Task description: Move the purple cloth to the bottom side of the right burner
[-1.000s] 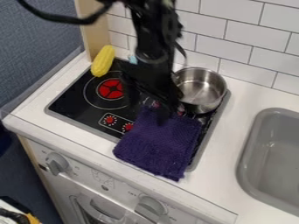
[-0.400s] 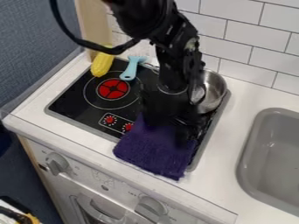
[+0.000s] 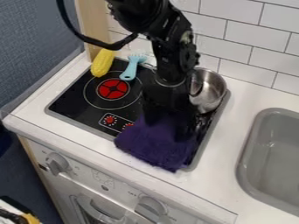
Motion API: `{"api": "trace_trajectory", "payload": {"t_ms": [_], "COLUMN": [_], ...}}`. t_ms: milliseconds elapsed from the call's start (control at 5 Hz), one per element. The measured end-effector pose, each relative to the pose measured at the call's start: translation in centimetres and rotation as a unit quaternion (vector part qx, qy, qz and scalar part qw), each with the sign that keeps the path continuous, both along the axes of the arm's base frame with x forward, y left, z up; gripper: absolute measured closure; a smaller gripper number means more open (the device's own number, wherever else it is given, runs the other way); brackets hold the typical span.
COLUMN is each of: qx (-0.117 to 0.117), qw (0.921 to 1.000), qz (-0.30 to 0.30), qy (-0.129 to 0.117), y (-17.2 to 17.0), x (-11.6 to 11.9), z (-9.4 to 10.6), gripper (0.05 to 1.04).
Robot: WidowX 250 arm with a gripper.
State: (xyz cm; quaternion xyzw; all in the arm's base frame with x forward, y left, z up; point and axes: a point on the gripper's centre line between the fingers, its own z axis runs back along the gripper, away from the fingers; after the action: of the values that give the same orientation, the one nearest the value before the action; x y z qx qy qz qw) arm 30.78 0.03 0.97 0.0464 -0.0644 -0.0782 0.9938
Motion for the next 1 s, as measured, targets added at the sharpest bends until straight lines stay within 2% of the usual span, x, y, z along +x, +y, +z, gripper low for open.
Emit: {"api": "trace_trajectory", "payload": {"t_ms": [200, 400, 600, 800, 1000], "qx": [0.035, 0.065, 0.081, 0.065, 0.037], "qw": [0.9988, 0.9976, 0.9954, 0.995, 0.9972], "qz": [-0.031, 0.004, 0.051, 0.076, 0.065], "qy": [-0.018, -0.025, -0.001, 0.007, -0.001], "y": [2.9, 8.8, 14.5, 17.3, 17.3], "x": [0.9, 0.5, -2.1, -3.9, -3.8], "z": [0.2, 0.8, 1.0, 1.3, 1.4], "gripper": [0.084, 0.08, 0.082, 0.082, 0.082]}}
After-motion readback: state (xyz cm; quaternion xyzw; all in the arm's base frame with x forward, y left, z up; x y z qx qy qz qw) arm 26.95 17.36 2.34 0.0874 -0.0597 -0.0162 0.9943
